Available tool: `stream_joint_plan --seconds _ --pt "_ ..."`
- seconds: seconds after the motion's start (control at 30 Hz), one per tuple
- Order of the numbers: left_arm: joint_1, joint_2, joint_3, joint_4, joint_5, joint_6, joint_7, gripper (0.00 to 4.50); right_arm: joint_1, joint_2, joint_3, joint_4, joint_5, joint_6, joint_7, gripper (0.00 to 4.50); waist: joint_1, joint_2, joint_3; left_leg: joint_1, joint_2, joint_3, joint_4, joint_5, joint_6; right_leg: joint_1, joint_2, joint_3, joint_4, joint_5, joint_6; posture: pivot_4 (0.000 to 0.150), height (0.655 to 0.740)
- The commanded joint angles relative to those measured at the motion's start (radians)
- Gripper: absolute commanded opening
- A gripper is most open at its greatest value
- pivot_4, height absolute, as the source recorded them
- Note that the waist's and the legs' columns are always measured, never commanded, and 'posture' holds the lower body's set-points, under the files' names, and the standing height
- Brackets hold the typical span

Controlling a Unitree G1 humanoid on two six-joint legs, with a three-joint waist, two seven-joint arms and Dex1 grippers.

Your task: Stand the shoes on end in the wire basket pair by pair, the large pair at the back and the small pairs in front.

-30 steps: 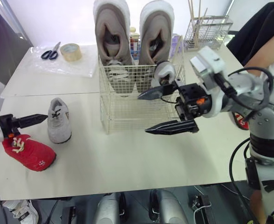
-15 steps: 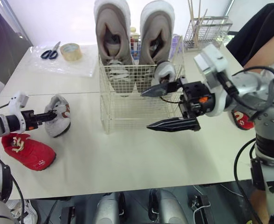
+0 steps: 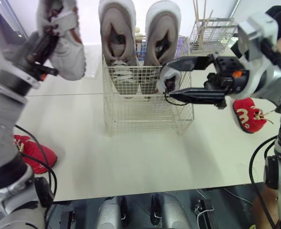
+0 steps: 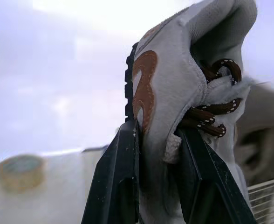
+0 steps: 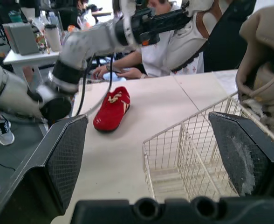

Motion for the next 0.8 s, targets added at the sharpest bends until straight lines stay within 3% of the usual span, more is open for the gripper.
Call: stream_joint_plan --seconds 0.03,0.2,0.4,0.63,0.8 --pt "0.047 -0.033 -0.137 -0.178 0.079 -0.063 0.073 0.99 -0.077 -0.012 0.004 0.078 -0.032 -0.049 0.059 4.5 -0.001 0.0 0.0 0.001 0.0 0.0 -0.001 0.001 -0.001 0.001 0.0 0.0 0.001 0.0 0.0 0.15 0.74" --pt "0.118 -0.073 -0.299 -0.203 0.234 -0.213 0.062 0.99 -0.126 0.006 0.022 0.148 -0.054 -0.069 0.108 4.5 0.002 0.001 0.0 0.003 0.002 -0.001 -0.002 0.002 -0.003 0.001 0.006 0.0 0.001 0.0 -0.001 0.15 0.74" --pt "0.131 -0.139 -0.476 -0.032 0.464 -0.477 0.018 0.99 -0.129 -0.002 0.017 0.162 -0.058 -0.057 0.123 4.5 0.019 0.001 -0.001 0.002 0.001 -0.001 -0.001 0.001 -0.001 0.001 0.005 0.0 -0.001 0.0 -0.001 0.15 0.74" --pt "0.08 -0.278 -0.557 0.149 0.597 -0.748 0.031 0.99 -0.084 -0.049 -0.032 0.104 -0.023 0.014 0.077 4.5 0.027 0.001 0.0 0.0 0.001 -0.001 0.0 0.001 0.001 0.001 0.004 -0.001 -0.001 0.0 -0.001 0.15 0.74" --pt "0.078 -0.371 -0.561 0.217 0.615 -0.871 0.04 0.99 -0.041 -0.061 -0.075 0.047 0.018 0.066 0.014 4.5 0.026 0.001 0.0 -0.001 0.0 0.0 0.002 0.0 0.004 0.001 0.001 -0.003 -0.001 0.0 -0.001 0.15 0.74"
